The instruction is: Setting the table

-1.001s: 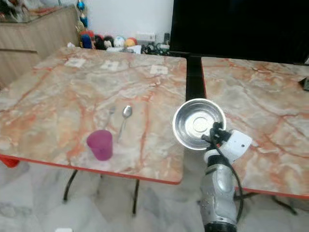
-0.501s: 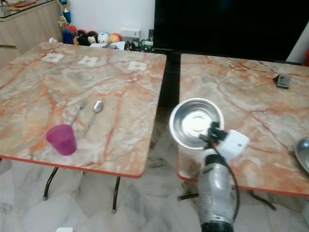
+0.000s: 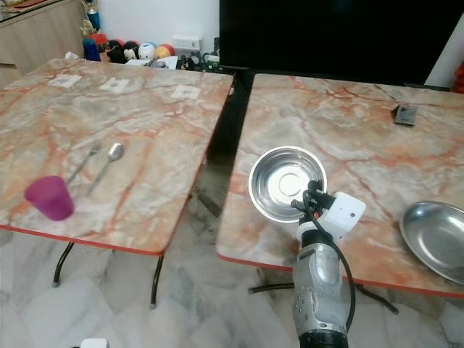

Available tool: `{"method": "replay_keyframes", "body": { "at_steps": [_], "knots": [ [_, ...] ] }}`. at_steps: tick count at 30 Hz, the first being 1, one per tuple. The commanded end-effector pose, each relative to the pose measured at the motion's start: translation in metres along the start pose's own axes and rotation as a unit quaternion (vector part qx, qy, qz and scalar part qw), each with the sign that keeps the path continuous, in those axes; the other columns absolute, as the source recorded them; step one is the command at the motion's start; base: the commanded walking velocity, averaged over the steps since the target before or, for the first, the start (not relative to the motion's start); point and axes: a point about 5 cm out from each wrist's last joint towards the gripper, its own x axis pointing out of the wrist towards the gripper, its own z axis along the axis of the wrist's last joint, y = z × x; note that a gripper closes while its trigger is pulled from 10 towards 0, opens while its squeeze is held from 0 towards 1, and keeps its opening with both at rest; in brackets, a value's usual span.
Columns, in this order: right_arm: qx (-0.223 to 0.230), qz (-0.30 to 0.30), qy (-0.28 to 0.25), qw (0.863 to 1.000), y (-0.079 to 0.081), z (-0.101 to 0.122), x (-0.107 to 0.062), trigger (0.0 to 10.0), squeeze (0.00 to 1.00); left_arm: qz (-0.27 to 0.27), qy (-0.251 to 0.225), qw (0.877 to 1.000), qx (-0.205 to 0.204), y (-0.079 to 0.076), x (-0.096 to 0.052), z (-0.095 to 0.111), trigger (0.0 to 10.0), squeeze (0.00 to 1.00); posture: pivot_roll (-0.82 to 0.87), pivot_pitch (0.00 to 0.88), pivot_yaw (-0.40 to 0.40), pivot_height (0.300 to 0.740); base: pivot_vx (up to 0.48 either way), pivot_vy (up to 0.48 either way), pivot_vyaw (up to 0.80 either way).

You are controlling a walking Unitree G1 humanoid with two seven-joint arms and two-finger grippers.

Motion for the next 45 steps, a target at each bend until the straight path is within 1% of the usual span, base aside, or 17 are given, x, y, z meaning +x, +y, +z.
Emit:
{"method": "replay_keyframes", "body": {
  "at_steps": [1,9,12,14,22,29,30,34,36,38,39,40,41,42,43,45],
  "knots": [
    [-0.006,-0.001,-0.014,1.000,-0.002,0.007,0.002,10.0,0.00,-0.007,0.012,1.000,0.000,-0.006,-0.002,-0.007,10.0,0.00,0.01,0.088,-0.025,0.740,0.000,-0.322,0.00],
    [-0.005,-0.003,-0.010,1.000,-0.002,0.005,0.002,10.0,0.00,-0.007,0.011,1.000,0.001,-0.006,-0.001,-0.006,10.0,0.00,0.01,0.090,-0.025,0.740,0.000,-0.322,0.00],
    [0.000,-0.004,-0.007,1.000,-0.002,0.005,0.002,10.0,0.00,-0.008,0.011,1.000,0.001,-0.007,-0.001,-0.006,10.0,0.00,0.00,0.091,-0.025,0.740,0.000,-0.322,-0.80],
    [-0.005,-0.002,-0.008,1.000,-0.002,0.005,0.002,10.0,0.00,-0.008,0.011,1.000,0.000,-0.007,-0.001,-0.006,10.0,0.00,0.00,0.091,-0.025,0.740,0.000,-0.291,-0.68],
    [-0.008,-0.008,-0.017,1.000,-0.002,0.007,0.003,10.0,0.00,-0.003,0.012,1.000,-0.003,-0.005,-0.001,-0.006,10.0,0.00,0.00,0.090,-0.024,0.740,0.000,0.000,-0.06],
    [-0.008,-0.024,-0.028,0.999,-0.002,0.013,0.010,10.0,0.00,-0.003,0.013,1.000,-0.002,-0.004,-0.001,-0.006,10.0,0.00,0.00,0.089,-0.021,0.740,0.000,0.000,0.00],
    [-0.001,-0.038,-0.032,0.999,-0.005,0.017,0.014,10.0,0.00,-0.003,0.013,1.000,-0.002,-0.004,-0.001,-0.006,10.0,0.00,0.00,0.088,-0.020,0.740,0.000,0.000,0.00],
    [0.011,-0.068,-0.035,0.997,-0.009,0.022,0.021,10.0,0.00,-0.003,0.014,1.000,-0.002,-0.004,-0.001,-0.006,10.0,0.00,0.00,0.084,-0.015,0.740,0.000,0.000,0.00],
    [0.022,-0.096,-0.030,0.995,-0.013,0.023,0.025,10.0,0.00,-0.004,0.015,1.000,0.000,-0.004,-0.001,-0.006,10.0,0.00,0.00,0.083,-0.011,0.740,0.000,0.000,0.00],
    [0.023,-0.099,-0.030,0.994,-0.013,0.024,0.025,10.0,0.00,-0.004,0.015,1.000,0.000,-0.003,-0.001,-0.006,10.0,0.00,0.00,0.083,-0.011,0.740,0.000,0.000,0.00],
    [0.041,-0.121,-0.028,0.991,-0.016,0.025,0.027,10.0,0.00,-0.004,0.015,1.000,0.001,-0.003,-0.001,-0.006,10.0,0.00,0.00,0.079,-0.007,0.740,0.000,0.000,0.00],
    [0.049,-0.129,-0.027,0.990,-0.017,0.025,0.027,10.0,0.00,-0.004,0.015,1.000,0.002,-0.002,-0.001,-0.006,10.0,0.00,0.00,0.076,-0.006,0.740,0.000,0.000,0.00],
    [0.049,-0.129,-0.027,0.990,-0.017,0.025,0.027,10.0,0.00,-0.004,0.015,1.000,0.002,-0.002,-0.001,-0.006,10.0,0.00,0.00,0.076,-0.006,0.740,0.000,0.000,0.00],
    [0.051,-0.141,-0.020,0.989,-0.018,0.025,0.027,10.0,0.00,-0.004,0.016,1.000,0.003,-0.001,-0.001,-0.006,10.0,0.00,0.00,0.076,-0.004,0.740,0.000,0.000,0.00],
    [0.061,-0.144,-0.013,0.988,-0.017,0.023,0.027,10.0,0.00,-0.004,0.017,1.000,0.004,-0.001,-0.001,-0.006,10.0,0.00,0.00,0.074,-0.002,0.740,0.000,0.000,0.00],
    [0.063,-0.145,-0.005,0.987,-0.017,0.020,0.026,10.0,0.00,-0.004,0.017,1.000,0.005,0.000,-0.001,-0.006,10.0,0.00,0.00,0.074,-0.001,0.740,0.000,0.000,0.00]
  ]
}}
